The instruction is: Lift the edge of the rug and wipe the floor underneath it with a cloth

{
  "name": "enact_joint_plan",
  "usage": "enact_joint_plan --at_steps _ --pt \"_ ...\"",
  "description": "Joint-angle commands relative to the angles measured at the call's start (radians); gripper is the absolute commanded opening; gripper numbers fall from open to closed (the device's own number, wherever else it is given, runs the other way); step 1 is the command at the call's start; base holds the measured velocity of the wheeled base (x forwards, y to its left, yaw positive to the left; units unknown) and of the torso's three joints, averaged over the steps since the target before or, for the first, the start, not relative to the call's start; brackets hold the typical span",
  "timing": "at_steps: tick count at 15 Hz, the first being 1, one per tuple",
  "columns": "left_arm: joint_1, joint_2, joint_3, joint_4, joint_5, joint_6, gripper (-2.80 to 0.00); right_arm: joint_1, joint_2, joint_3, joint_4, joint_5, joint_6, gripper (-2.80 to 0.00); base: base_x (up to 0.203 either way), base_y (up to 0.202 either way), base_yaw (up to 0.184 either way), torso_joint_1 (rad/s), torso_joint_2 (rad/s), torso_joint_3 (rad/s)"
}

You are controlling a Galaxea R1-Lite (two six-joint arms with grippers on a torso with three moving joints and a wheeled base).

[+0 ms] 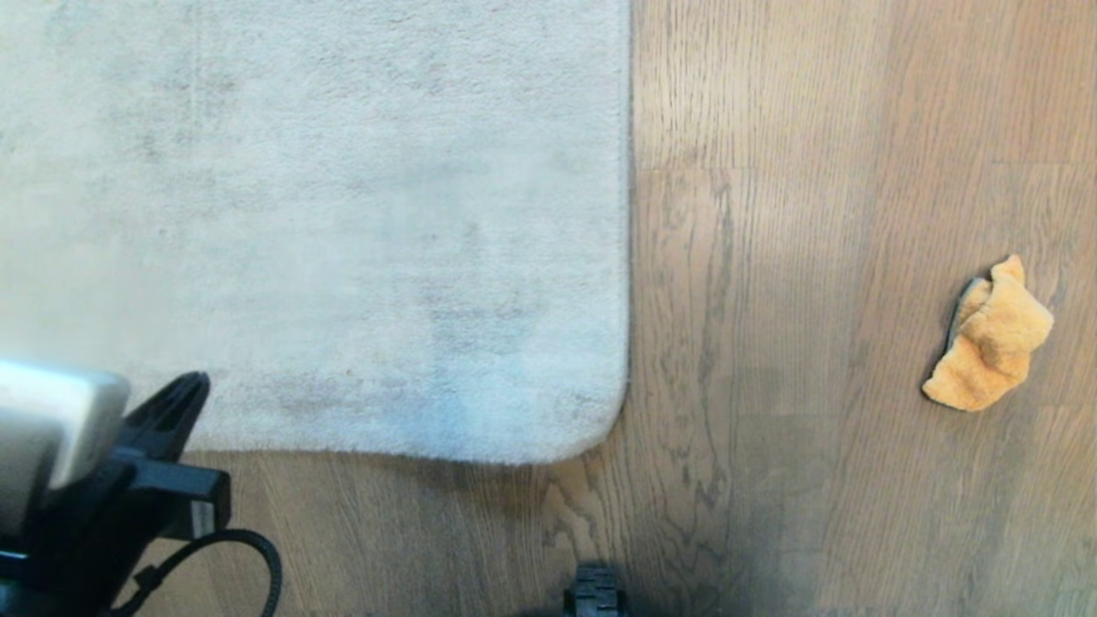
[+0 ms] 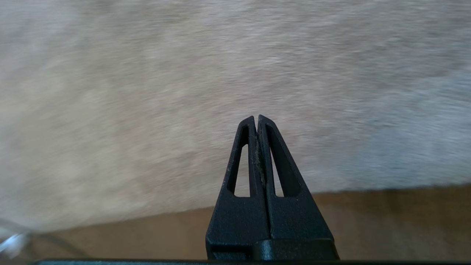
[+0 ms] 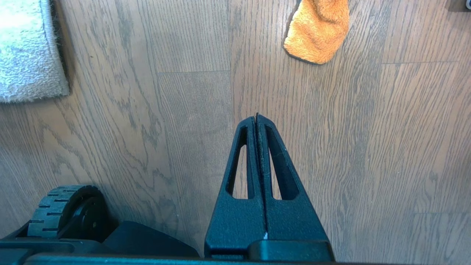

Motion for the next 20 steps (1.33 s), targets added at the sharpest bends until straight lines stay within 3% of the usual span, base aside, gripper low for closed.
enact_joint_plan --at_steps 1,3,4,6,9,12,17,20 --pt "0.080 0.087 -0.026 0.046 -0.269 -0.090 -2.80 0.000 0.002 0.000 -0.001 -0.001 0.000 -2.80 0.000 0.000 0.000 0.000 0.00 0.000" --pt "0.127 0.119 -0.058 0.130 -0.484 -0.178 -2.80 0.000 0.002 0.000 -0.001 -0.001 0.000 -2.80 0.000 0.000 0.000 0.000 0.00 0.000" --pt "0.133 0.146 -0.073 0.164 -0.561 -0.217 -2.80 0.000 0.002 0.000 -0.001 -0.001 0.000 -2.80 0.000 0.000 0.000 0.000 0.00 0.000" --pt "0.135 0.202 -0.100 0.206 -0.643 -0.250 -2.80 0.000 0.002 0.000 -0.001 -0.001 0.000 -2.80 0.000 0.000 0.000 0.000 0.00 0.000" --pt "0.127 0.302 -0.119 0.203 -0.724 -0.273 -2.80 0.000 0.002 0.000 -0.001 -0.001 0.000 -2.80 0.000 0.000 0.000 0.000 0.00 0.000" --pt "0.083 0.427 -0.144 0.197 -0.783 -0.345 -2.80 0.000 0.002 0.000 -0.001 -0.001 0.000 -2.80 0.000 0.000 0.000 0.000 0.00 0.000" --pt "0.062 0.711 -0.288 0.173 -0.793 -0.388 -2.80 0.000 0.002 0.000 -0.001 -0.001 0.000 -2.80 0.000 0.000 0.000 0.000 0.00 0.000" --pt "0.067 0.883 -0.337 0.065 -0.788 -0.424 -2.80 0.000 0.002 0.000 -0.001 0.001 0.000 -2.80 0.000 0.000 0.000 0.000 0.00 0.000"
